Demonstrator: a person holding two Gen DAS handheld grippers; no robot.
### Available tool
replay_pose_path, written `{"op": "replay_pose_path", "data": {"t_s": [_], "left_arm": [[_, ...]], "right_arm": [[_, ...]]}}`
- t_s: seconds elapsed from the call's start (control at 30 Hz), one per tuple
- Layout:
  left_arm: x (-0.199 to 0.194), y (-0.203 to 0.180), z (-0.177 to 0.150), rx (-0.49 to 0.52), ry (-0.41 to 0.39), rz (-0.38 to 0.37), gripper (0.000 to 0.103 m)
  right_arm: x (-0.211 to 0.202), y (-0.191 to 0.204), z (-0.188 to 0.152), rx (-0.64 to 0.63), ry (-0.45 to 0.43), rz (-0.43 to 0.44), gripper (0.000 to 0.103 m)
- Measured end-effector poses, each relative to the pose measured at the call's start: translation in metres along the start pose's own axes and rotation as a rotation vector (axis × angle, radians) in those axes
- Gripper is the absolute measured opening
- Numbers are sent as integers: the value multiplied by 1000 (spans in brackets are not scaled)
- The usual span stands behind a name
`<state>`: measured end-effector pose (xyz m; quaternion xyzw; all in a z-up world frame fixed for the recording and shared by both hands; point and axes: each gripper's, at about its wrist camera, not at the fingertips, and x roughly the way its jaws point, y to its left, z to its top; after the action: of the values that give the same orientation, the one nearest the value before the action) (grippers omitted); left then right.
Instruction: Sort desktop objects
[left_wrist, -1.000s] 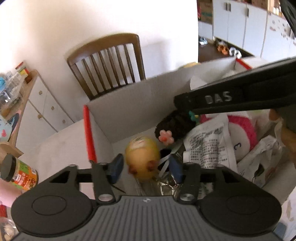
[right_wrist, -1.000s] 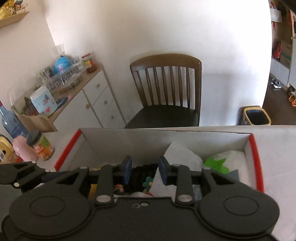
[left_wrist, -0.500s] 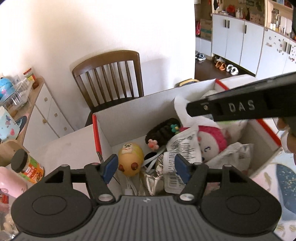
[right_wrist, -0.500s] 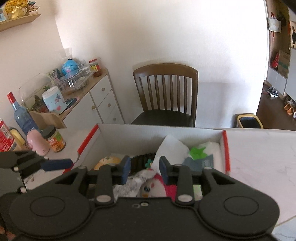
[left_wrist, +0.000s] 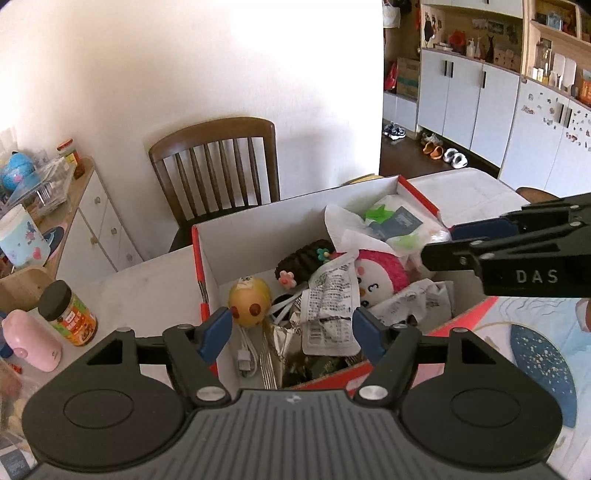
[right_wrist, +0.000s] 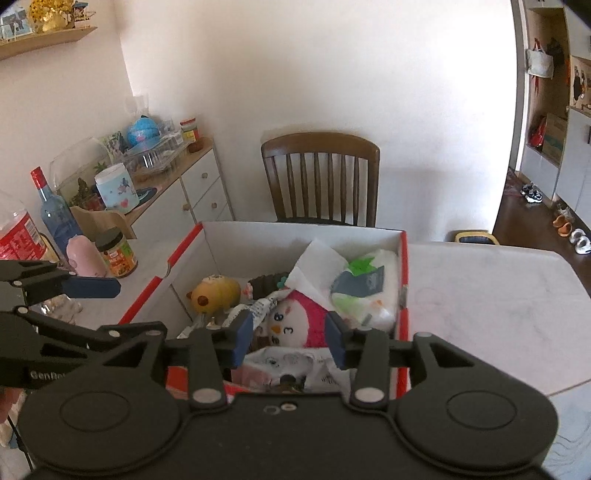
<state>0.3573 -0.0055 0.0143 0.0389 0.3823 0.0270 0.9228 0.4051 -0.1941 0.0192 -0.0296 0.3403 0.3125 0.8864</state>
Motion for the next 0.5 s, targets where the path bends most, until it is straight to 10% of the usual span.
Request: {"op": "replay_pose_path", "data": {"t_s": [0.5], "left_arm": [[-42,-3,-24,-27,-28,-28,87]], "right_arm": [[-57,18,-31,-31,-79,-30,103]]}}
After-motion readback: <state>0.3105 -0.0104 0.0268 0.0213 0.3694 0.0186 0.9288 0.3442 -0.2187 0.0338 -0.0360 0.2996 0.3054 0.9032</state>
